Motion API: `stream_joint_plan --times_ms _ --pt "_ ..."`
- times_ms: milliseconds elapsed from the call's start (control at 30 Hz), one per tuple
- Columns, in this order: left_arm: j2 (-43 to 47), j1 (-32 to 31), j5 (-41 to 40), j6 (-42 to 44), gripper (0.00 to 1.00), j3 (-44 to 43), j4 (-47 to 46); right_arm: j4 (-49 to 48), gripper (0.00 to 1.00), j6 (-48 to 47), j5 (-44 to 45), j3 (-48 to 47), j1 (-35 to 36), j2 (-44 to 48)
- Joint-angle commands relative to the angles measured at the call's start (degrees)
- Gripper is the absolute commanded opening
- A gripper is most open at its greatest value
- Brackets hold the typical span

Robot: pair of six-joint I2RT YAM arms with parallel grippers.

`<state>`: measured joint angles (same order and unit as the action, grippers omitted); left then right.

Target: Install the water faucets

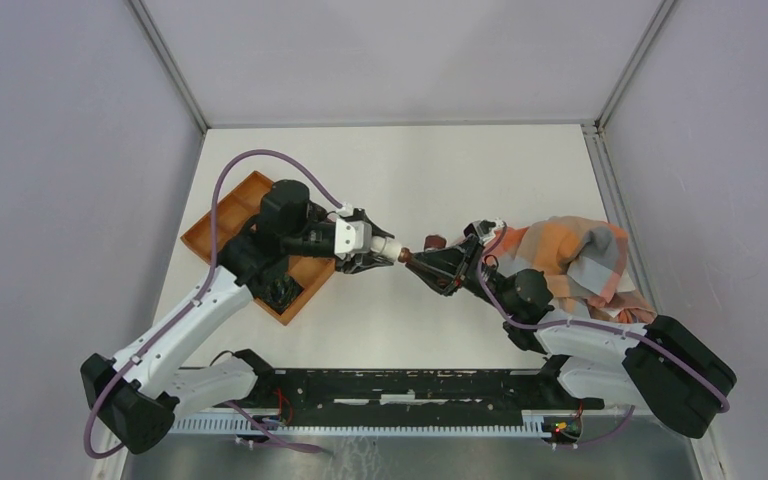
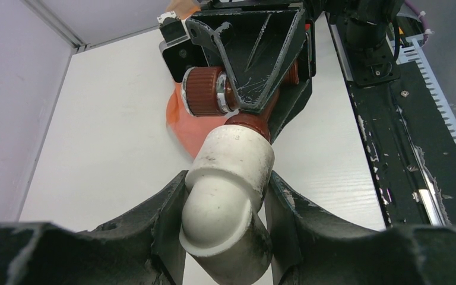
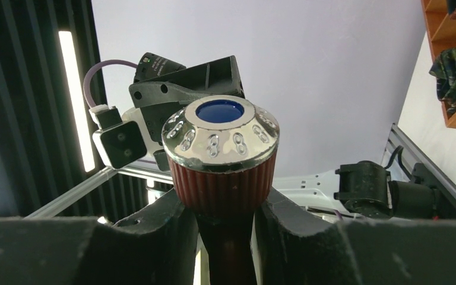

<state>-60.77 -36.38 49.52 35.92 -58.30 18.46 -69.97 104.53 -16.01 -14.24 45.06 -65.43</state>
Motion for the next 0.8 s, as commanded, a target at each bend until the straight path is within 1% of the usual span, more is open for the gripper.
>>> stream_joint_plan --times_ms 0,133,167,300,400,500,667,733,767 --pt "-1.37 0.34 4.17 -3.75 0.02 3.22 -8.57 -3.34 0.32 -2.38 -8.56 -4.15 1.98 0.25" --pt "-1.37 2.82 7.45 -7.10 0.02 4.72 -12.17 -3.42 0.34 -2.78 -8.41 -2.78 1.96 0.23" --pt "-1.37 3.20 8.00 -7.70 0.02 5.03 -12.83 -3.93 0.38 -2.68 -8.52 -2.50 1.94 0.04" --pt "-1.44 4.31 8.88 -9.83 0.02 5.84 -14.69 -5.27 0.46 -2.53 -8.97 -2.04 1.94 -0.73" --pt "-1.33 5.14 9.21 -11.92 0.02 6.45 -16.40 -5.18 0.54 -3.05 -9.23 -2.05 1.96 -0.84" --pt "-1.07 6.13 9.96 -14.19 0.02 7.46 -18.24 -4.55 0.62 -3.88 -9.32 -2.04 1.96 -0.60" --pt "-0.89 8.59 11.46 -18.94 0.02 8.64 -22.85 -1.48 0.72 -6.13 -9.05 -0.54 1.89 1.22" --pt "-1.05 9.78 12.60 -20.67 0.02 8.50 -23.45 0.14 0.78 -7.14 -8.71 0.92 1.66 2.44" --pt "-1.16 10.17 13.03 -21.13 0.02 8.40 -23.47 0.55 0.84 -7.90 -8.42 1.64 1.54 3.11"
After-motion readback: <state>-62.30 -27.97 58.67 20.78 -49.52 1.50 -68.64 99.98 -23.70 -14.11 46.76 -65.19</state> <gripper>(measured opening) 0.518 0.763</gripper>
